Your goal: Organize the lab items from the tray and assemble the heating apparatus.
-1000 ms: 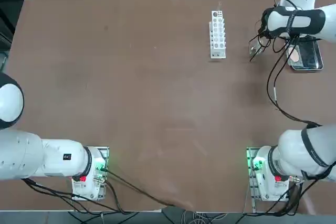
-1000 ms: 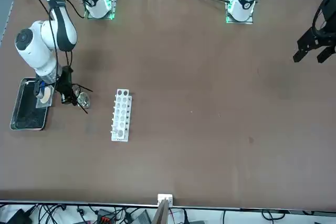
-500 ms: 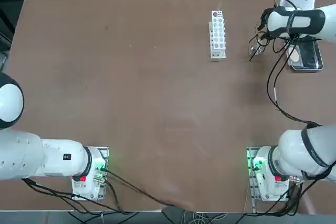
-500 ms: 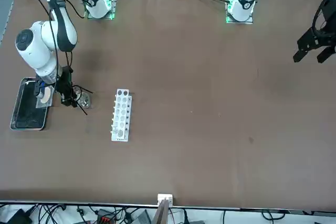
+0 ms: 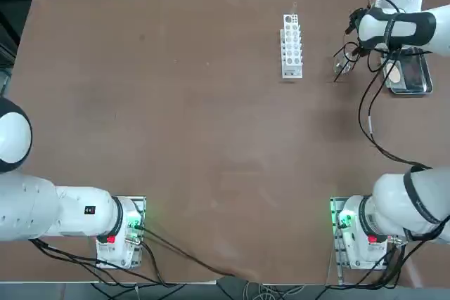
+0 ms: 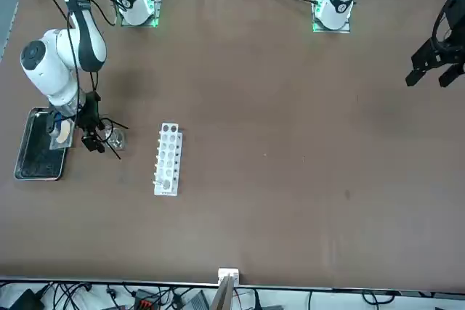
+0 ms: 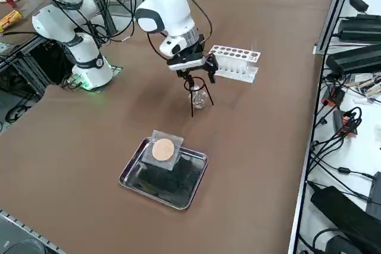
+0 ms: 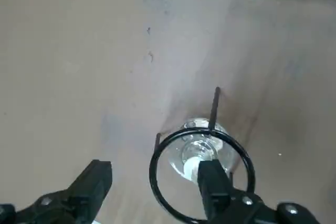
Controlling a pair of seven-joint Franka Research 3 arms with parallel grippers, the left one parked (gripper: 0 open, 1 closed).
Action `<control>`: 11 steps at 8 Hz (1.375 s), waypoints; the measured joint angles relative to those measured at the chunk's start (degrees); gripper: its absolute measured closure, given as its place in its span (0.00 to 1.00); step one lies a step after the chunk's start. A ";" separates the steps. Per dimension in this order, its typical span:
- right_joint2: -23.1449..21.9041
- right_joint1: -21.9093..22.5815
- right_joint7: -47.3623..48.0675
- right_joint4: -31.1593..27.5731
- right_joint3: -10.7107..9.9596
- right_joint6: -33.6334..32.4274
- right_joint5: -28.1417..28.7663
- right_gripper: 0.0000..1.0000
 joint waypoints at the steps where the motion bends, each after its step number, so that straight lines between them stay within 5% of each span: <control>1: -0.82 0.05 0.00 1.06 0.00 -3.45 -0.15 0.00; 4: -3.37 -0.21 -1.33 10.79 -0.20 -20.76 -3.07 0.00; 6: -3.09 -2.30 -12.21 17.19 -0.68 -29.32 -6.71 0.00; 9: 0.39 -7.31 -38.22 18.45 -1.13 -30.59 -12.02 0.00; 11: 6.58 -7.31 -42.35 18.48 -0.92 -29.80 -27.49 0.00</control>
